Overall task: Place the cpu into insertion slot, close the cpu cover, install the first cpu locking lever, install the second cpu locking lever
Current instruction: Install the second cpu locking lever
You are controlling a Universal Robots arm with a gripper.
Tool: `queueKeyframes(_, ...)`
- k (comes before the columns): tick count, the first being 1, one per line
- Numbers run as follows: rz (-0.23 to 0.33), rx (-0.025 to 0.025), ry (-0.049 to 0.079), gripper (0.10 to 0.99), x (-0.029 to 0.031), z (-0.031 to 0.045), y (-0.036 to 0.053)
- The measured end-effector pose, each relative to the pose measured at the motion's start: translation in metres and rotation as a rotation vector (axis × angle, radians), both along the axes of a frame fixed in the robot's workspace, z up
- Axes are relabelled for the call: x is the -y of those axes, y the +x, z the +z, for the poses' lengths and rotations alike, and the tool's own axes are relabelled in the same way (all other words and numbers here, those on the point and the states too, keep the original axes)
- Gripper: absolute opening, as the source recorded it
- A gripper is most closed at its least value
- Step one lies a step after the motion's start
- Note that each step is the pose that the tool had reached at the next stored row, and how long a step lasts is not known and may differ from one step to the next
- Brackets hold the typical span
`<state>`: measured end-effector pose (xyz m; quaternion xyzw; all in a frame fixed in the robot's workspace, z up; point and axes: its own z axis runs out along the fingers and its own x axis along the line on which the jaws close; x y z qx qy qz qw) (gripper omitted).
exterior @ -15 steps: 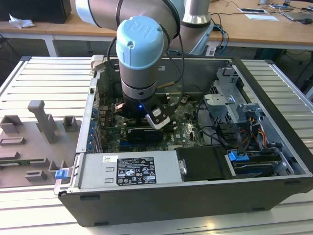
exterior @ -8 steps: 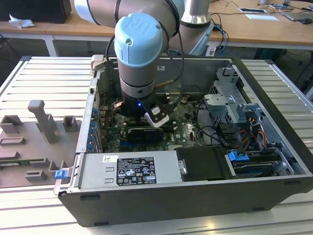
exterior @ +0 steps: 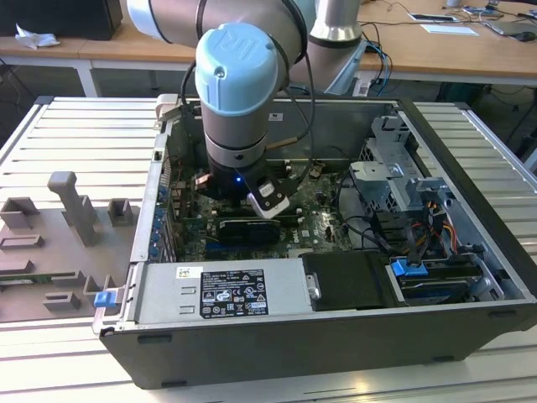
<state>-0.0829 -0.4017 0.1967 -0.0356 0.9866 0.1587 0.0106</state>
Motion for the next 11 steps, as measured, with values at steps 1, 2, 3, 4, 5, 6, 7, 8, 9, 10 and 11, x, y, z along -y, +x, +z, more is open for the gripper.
queueKeyframes(1, 0.0, -0.0001, 0.0, 0.106, -0.0002, -0.0016, -0.0001)
queueKeyframes(2, 0.0, -0.0003, 0.0, 0.106, -0.0001, -0.0021, -0.0003)
queueKeyframes(3, 0.0, -0.0003, 0.0, 0.106, -0.0001, -0.0025, -0.0003)
queueKeyframes(4, 0.0, -0.0001, 0.0, 0.106, -0.0001, -0.0027, -0.0004)
queueKeyframes(5, 0.0, 0.0002, 0.0, 0.106, -0.0002, -0.0028, -0.0006)
queueKeyframes(6, 0.0, 0.0002, 0.0, 0.106, -0.0002, -0.0027, -0.0006)
queueKeyframes(7, 0.0, 0.0002, 0.0, 0.106, -0.0002, -0.0013, -0.0007)
queueKeyframes(8, 0.0, 0.0006, 0.001, 0.106, -0.0008, 0.0009, -0.0007)
queueKeyframes(9, 0.0, 0.0004, 0.0, 0.106, -0.0009, 0.0034, -0.0011)
queueKeyframes(10, 0.0, 0.0002, 0.0, 0.106, -0.0009, 0.0053, -0.0013)
queueKeyframes(11, 0.0, 0.0004, 0.0, 0.106, -0.001, 0.0073, -0.0013)
